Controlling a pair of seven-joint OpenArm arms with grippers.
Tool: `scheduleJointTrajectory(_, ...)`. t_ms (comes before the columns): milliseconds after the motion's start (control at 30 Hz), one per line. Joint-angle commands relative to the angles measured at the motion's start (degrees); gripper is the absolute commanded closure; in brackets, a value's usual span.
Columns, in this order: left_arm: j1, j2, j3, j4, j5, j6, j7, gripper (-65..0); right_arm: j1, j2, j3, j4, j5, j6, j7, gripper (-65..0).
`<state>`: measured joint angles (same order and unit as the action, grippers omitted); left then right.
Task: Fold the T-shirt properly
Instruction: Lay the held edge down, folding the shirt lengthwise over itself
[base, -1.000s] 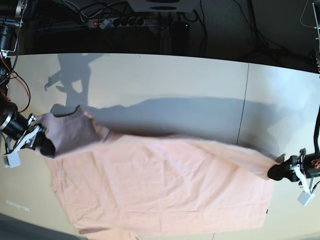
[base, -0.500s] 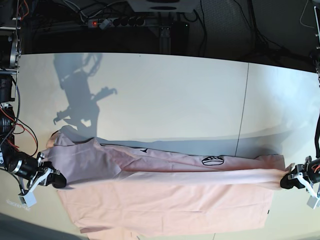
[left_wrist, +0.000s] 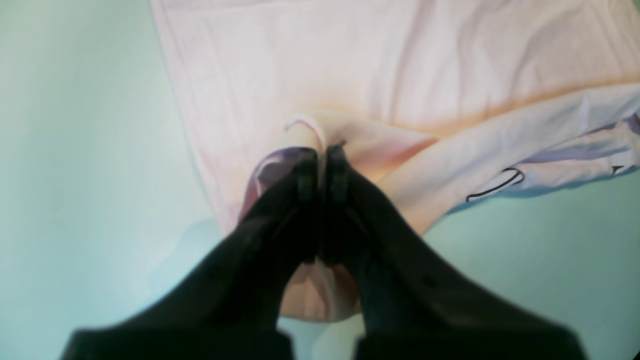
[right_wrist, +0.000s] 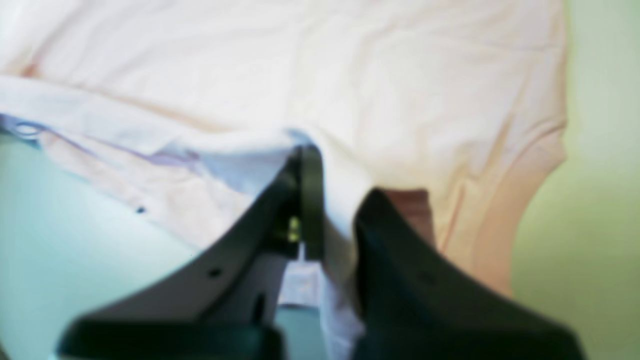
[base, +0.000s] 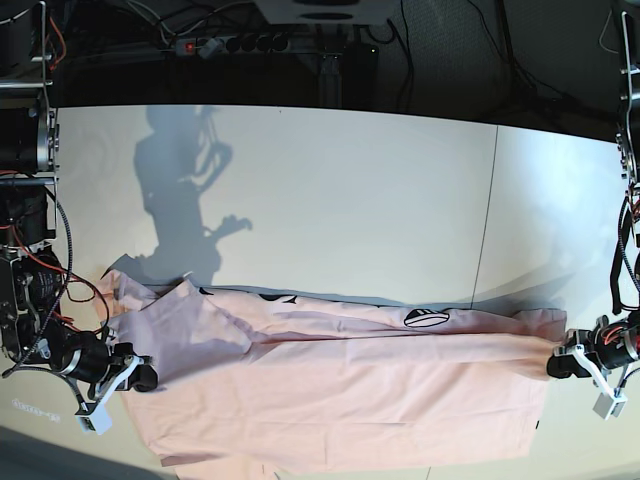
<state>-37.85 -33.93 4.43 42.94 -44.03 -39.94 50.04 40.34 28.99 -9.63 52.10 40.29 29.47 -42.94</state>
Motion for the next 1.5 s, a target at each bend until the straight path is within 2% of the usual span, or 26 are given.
scheduleJointTrajectory(0, -1.97, -0.98, -0.37, 0.74, -0.83, -0.06, -1.68, 0.0, 2.16, 0.0, 0.39, 0.35, -0.55, 4.39, 1.44, 0.0)
scheduleJointTrajectory(100, -1.99, -0.98, -0.37, 0.7, -0.15, -0.06, -2.64, 0.0, 2.16, -1.79, 0.37, -0.42, -4.57, 4.39, 2.58, 0.0)
scheduleJointTrajectory(400, -1.99, -0.98, -0.24, 0.28, 4.76, -0.06, -7.54, -0.4, 4.0, -5.92, 0.37, -5.86, -16.74, 4.22, 11.15, 0.0)
scheduleJointTrajectory(533, -1.99, -0.98, -0.22, 0.22, 5.75, -0.06, -9.42, -1.2, 5.42, -7.21, 0.39, -9.03, -17.64, 4.17, 12.79, 0.0)
scheduleJointTrajectory(600, -1.99, -0.96, -0.22, 0.22, 5.75, -0.06, -10.1, -6.7, 5.92, -7.67, 0.39, -9.88, -17.62, 4.15, 13.7, 0.0)
scheduleJointTrajectory(733, -1.99, -0.98, -0.22, 0.22, 5.73, -0.06, -11.72, -32.1, 5.97, -7.93, 0.39, -10.05, -17.97, 4.15, 16.26, 0.0)
scheduleJointTrajectory(767, -1.99, -0.98, -0.22, 0.22, 5.66, -0.06, -11.72, -35.8, 5.97, -7.96, 0.39, -10.05, -18.43, 4.15, 16.61, 0.0)
scheduleJointTrajectory(800, -1.99, -0.98, -0.22, 0.22, 5.31, -0.06, -11.61, -36.8, 5.97, -7.93, 0.39, -10.05, -19.37, 4.15, 17.38, -4.5)
scheduleJointTrajectory(900, -2.01, -0.96, -0.22, 0.22, 4.48, -0.06, -10.08, -36.8, 5.97, -7.89, 0.39, -10.05, -21.33, 4.11, 18.4, -37.4)
scheduleJointTrajectory(933, -2.01, -0.98, -0.22, 0.22, 4.39, -0.06, -9.88, -36.7, 5.97, -7.89, 0.39, -10.05, -21.24, 4.04, 18.4, -44.2)
scheduleJointTrajectory(967, -2.01, -0.98, -0.22, 0.22, 4.39, -0.06, -9.94, -36.7, 5.97, -7.91, 0.39, -10.05, -21.18, 3.87, 18.4, -44.5)
scheduleJointTrajectory(1200, -2.01, -0.98, -0.22, 0.24, -0.61, -0.06, -9.94, -35.1, 5.95, -7.91, 0.39, -9.99, -16.65, 3.8, 18.25, -44.3)
scheduleJointTrajectory(1267, -1.99, -0.98, -0.22, 0.24, -0.92, -0.06, -9.9, -26.1, 5.95, -7.93, 0.39, -9.9, -14.27, 3.82, 16.92, -44.2)
scheduleJointTrajectory(1300, -1.97, -0.98, -0.22, 0.24, -0.9, -0.06, -9.75, -18.1, 5.88, -8.07, 0.39, -9.9, -14.14, 3.82, 16.94, -42.8)
scheduleJointTrajectory(1333, -1.97, -0.96, -0.22, 0.24, -0.9, -0.06, -9.7, -9.6, 5.79, -8.17, 0.39, -9.9, -14.32, 3.82, 16.94, -37.9)
scheduleJointTrajectory(1367, -1.97, -0.87, -0.22, 0.24, -0.94, -0.06, -9.73, -1.7, 5.62, -8.24, 0.39, -9.9, -14.82, 3.82, 16.96, -28.7)
scheduleJointTrajectory(1433, -1.99, -0.44, -0.22, 0.24, -0.94, -0.06, -10.01, 0.0, 5.46, -8.24, 0.39, -9.97, -16.26, 3.8, 16.96, -2.7)
scheduleJointTrajectory(1467, -1.99, 0.0, -0.22, 0.24, -0.92, -0.06, -10.01, 0.0, 5.33, -8.22, 0.39, -10.08, -17.57, 3.8, 16.96, 0.0)
